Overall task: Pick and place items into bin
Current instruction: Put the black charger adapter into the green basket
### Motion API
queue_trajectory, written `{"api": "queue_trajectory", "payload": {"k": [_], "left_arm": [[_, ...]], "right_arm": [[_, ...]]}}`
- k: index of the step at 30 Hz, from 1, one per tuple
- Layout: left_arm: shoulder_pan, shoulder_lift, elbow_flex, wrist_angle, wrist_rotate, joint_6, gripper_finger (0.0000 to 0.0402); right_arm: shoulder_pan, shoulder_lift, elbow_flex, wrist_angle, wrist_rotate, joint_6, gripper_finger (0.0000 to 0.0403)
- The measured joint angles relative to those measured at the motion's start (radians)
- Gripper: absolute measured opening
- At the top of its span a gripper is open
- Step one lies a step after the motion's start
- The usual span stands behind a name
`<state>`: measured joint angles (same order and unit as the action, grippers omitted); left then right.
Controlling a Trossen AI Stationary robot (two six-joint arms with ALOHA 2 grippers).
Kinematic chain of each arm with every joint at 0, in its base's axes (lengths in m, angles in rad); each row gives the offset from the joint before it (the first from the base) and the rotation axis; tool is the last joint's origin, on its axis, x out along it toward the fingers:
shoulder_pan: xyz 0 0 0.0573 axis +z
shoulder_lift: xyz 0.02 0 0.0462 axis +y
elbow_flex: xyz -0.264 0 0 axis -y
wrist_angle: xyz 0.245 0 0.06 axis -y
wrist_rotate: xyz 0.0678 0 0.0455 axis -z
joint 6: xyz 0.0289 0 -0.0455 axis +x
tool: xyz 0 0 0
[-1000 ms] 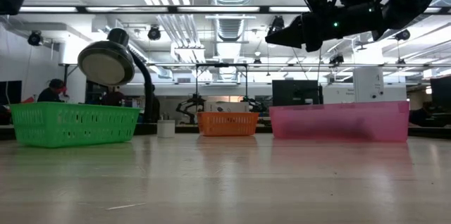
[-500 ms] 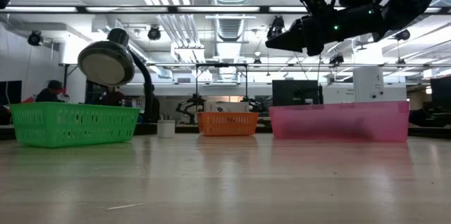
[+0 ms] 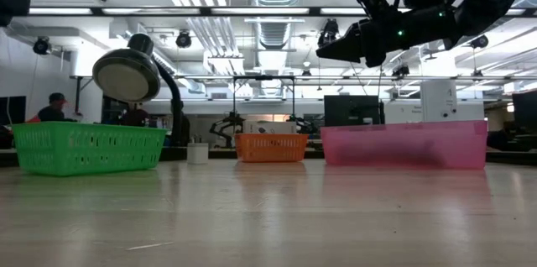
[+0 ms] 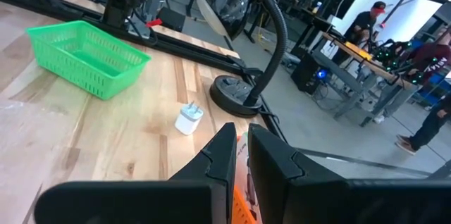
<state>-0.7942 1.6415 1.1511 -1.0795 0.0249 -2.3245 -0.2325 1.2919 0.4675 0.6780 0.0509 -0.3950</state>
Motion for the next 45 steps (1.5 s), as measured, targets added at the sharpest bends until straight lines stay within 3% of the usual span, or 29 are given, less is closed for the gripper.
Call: {"api": "queue_trajectory", "payload": {"k": [6,11,45], "left_arm": [[-0.007,0.049,-0.001,-0.001,0.112,0.004,0.0173],[-0.007,0.050,-0.001,0.016,0.067,0.003,0.0173],[-0.002,0.058,-0.015,0.077,0.066,0.002,0.0173]], "right_arm": [[0.000,0.000,0.000,-0.001,0.000,-0.001,0.0029],[0.000,0.000,0.000,-0.001,0.000,-0.001,0.0029],[0.000,0.000,0.000,0.000,0.000,-0.002,0.0029]]}}
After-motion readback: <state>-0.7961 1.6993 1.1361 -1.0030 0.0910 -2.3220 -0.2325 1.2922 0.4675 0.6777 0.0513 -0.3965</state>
